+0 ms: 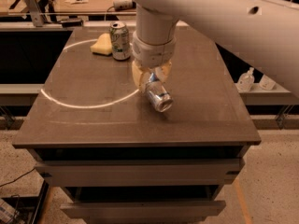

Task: Place redbull can upright

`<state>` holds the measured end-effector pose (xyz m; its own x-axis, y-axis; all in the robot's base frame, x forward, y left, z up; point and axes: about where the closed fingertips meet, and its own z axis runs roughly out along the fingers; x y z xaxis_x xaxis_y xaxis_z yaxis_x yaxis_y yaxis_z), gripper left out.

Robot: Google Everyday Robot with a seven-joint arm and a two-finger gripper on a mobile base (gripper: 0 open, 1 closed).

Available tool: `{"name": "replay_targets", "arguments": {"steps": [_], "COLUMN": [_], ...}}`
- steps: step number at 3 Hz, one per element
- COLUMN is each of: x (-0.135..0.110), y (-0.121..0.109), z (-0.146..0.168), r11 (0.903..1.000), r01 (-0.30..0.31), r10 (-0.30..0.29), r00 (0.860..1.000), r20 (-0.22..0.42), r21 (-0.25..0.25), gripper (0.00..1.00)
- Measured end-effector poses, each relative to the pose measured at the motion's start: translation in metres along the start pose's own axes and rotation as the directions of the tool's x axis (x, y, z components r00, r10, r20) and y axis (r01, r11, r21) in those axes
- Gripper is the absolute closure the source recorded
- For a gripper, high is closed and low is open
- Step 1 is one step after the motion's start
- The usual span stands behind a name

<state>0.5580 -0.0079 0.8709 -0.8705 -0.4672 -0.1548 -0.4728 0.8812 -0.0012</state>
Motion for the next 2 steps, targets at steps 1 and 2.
{"name": "replay_targets", "arguments": {"steps": [1, 2], "x": [0.006, 0.014], "y": [0.014, 0.016], "z": [-0.038, -0.067], "r11": [0.9874, 0.9629], "r01": [0.132, 0.200], "r10": [-0.114, -0.119], "r00": [0.976, 0.917], "r20": [0.188, 0.381], "r21": [-0.087, -0.181], "gripper": [1.00, 1.00]}}
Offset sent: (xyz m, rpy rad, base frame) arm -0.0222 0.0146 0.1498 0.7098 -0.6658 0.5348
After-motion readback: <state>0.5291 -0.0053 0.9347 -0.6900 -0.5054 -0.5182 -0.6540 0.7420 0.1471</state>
